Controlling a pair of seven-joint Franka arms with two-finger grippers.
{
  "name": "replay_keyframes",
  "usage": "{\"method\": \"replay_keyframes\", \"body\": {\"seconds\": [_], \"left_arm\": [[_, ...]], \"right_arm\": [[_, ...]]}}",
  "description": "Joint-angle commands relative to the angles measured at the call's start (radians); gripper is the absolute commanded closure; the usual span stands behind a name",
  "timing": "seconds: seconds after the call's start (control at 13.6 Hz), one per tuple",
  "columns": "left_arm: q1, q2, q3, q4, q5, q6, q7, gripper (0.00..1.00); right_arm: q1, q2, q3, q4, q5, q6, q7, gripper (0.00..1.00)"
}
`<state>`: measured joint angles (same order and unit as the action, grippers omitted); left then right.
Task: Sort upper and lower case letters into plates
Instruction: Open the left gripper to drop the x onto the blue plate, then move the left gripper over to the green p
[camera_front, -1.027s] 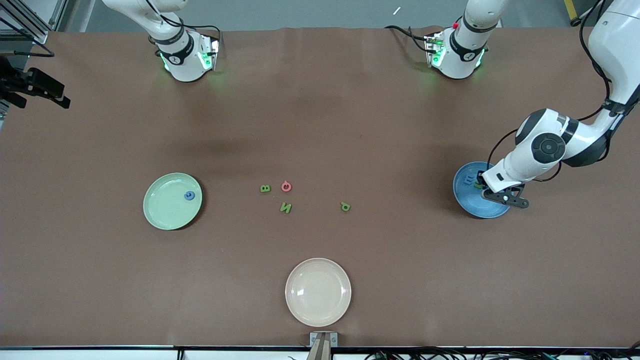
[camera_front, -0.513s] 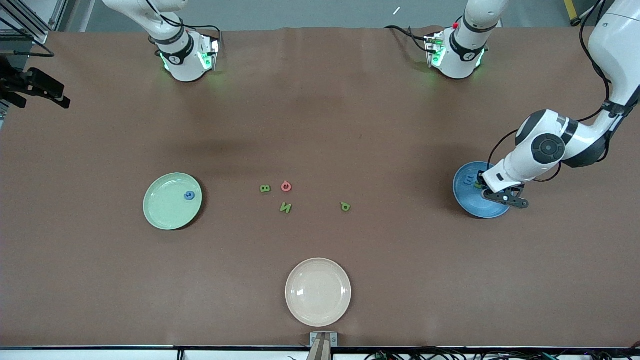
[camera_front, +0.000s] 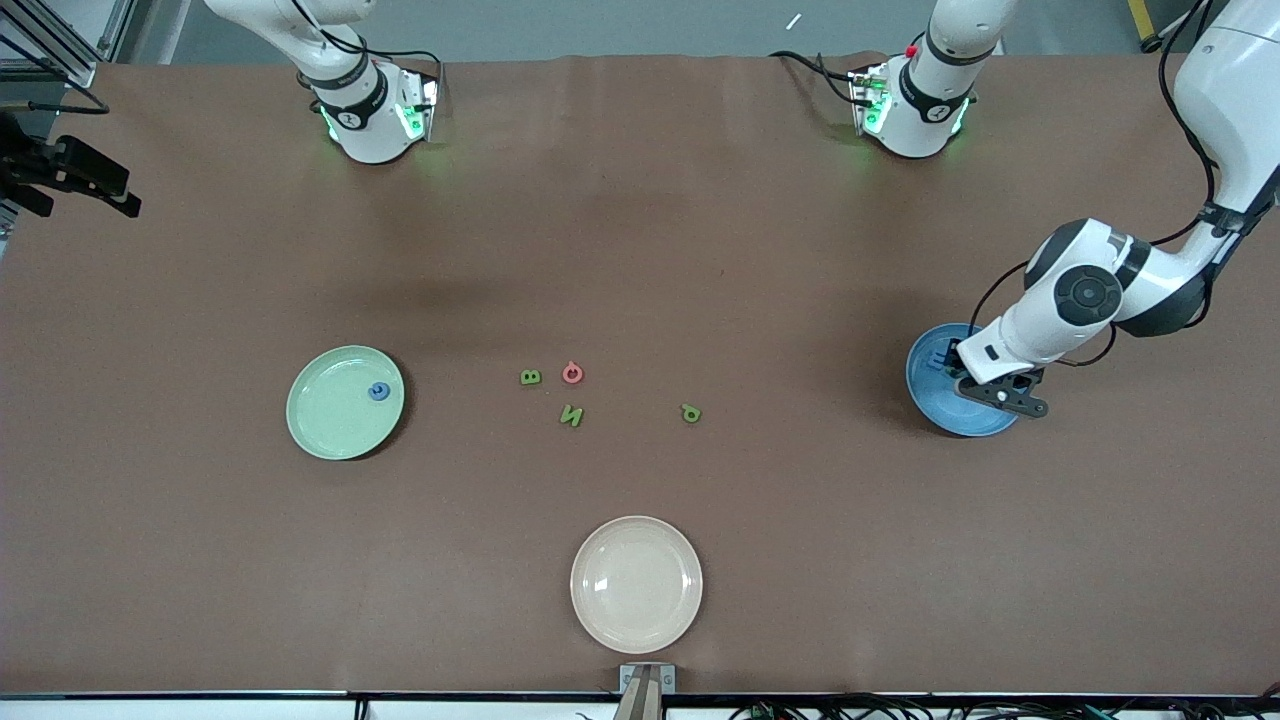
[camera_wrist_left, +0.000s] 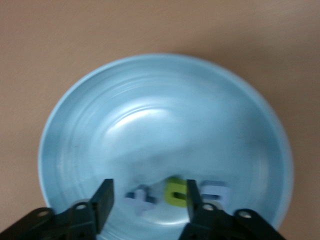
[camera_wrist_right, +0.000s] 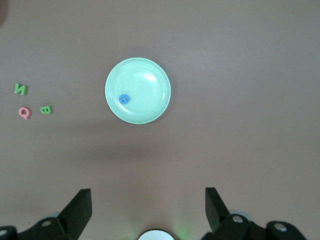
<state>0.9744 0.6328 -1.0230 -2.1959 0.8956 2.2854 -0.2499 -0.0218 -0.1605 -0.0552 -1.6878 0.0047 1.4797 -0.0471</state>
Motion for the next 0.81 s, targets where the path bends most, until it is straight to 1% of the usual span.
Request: {"method": "replay_keyframes", "body": {"seconds": [0.0,0.07,0.29,0.44,0.51,0.59,0.73], "left_arm": [[0.001,-0.010,-0.115,0.024,-0.067,-0.087,-0.043,0.01],[-0.014,-0.008,-0.143,0.034,-0.096,-0.104,-0.090,0.01],[-0.149,0.001,-0.149,0.068,-0.104,-0.109,-0.292,0.01],[-0.290,0.017,-0.137,0.132,-0.151,-0.109,-0.431,0.01],[-0.369,0.024,-0.106,0.175,-0.173,-0.110,-0.490,0.01],[-0.473,0.031,-0.059,0.224,-0.191,-0.109,-0.561,0.01],[-0.650,0.050,0.027,0.312,-0.231,-0.109,-0.664,0.01]], "right_arm": [[-0.013,-0.031,0.012,-0.032,0.000,0.014,0.010,0.00],[-0.013,-0.030,0.012,-0.030,0.000,0.011,0.010,0.00],[-0.015,-0.025,0.012,-0.007,0.000,0.004,0.010,0.00],[-0.018,-0.010,0.012,0.003,0.001,0.004,0.013,0.00],[-0.020,0.005,0.011,0.016,0.012,0.005,0.013,0.00],[-0.023,0.033,0.009,0.022,0.012,0.005,0.012,0.00],[-0.036,0.079,0.009,0.023,0.011,0.023,0.001,0.00]]}}
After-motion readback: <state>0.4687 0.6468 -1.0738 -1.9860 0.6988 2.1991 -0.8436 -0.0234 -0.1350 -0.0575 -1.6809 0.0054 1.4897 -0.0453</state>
